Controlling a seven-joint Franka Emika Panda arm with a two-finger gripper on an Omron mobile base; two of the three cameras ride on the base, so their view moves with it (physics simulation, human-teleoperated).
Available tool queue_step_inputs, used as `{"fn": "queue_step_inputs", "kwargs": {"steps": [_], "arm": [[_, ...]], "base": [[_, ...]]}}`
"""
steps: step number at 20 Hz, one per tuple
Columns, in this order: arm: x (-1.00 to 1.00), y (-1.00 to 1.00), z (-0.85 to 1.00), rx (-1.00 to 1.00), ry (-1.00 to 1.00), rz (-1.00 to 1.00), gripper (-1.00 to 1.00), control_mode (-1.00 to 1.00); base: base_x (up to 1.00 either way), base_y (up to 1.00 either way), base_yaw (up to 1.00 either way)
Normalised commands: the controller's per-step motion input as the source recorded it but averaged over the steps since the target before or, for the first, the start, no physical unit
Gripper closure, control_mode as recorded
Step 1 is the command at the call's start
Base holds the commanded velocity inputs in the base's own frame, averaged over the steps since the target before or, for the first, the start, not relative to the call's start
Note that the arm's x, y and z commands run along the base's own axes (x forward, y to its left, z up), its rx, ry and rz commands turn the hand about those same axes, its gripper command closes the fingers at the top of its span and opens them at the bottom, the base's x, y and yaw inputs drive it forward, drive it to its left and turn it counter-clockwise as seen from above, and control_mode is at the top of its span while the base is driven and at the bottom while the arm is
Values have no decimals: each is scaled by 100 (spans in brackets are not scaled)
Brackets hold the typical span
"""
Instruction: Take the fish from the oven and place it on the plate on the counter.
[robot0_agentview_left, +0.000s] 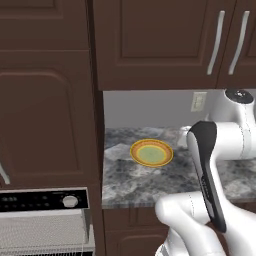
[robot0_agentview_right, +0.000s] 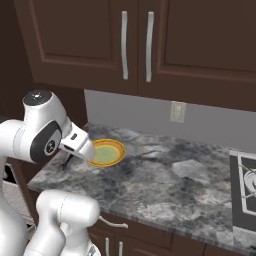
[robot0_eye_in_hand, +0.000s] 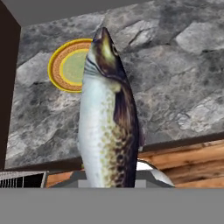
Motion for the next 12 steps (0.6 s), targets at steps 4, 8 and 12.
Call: {"fn": "queue_step_inputs", "kwargs": {"steps": [4,8,12], "arm": [[0,-12,-56,0,-5,21,100,-100],[5,-15,-47,-2,-1,24,100,-100],[15,0,-38,-4,0,17,100,-100]], "base": [[0,0,0],[0,0,0],[0,0,0]]}}
